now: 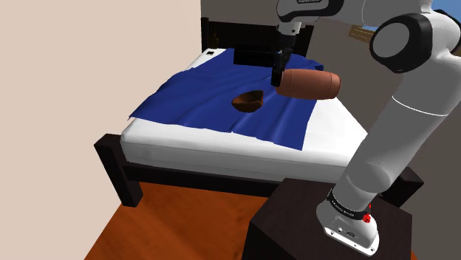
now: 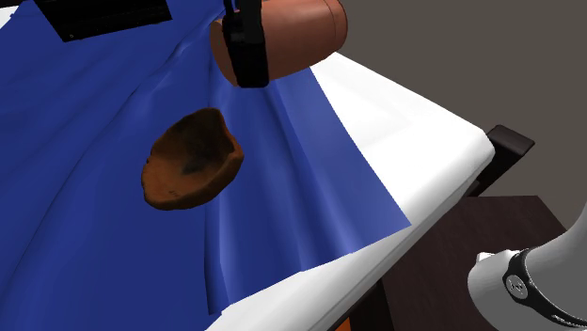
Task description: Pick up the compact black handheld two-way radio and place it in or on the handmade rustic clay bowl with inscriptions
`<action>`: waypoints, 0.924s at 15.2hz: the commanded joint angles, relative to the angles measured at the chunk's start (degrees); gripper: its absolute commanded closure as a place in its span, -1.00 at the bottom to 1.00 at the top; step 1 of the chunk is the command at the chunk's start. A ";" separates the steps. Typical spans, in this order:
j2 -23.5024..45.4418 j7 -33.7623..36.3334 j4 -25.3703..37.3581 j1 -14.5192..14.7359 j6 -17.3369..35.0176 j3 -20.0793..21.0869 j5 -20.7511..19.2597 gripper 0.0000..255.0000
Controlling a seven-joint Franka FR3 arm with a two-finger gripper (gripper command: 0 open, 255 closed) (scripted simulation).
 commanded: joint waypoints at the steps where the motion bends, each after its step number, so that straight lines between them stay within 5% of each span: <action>1: 3.47 1.39 4.05 0.75 -0.84 0.72 1.41 1.00; 8: 15.70 5.32 20.31 1.99 -5.68 2.72 5.70 1.00; 14: 14.37 5.53 13.84 2.54 -0.46 2.88 5.20 1.00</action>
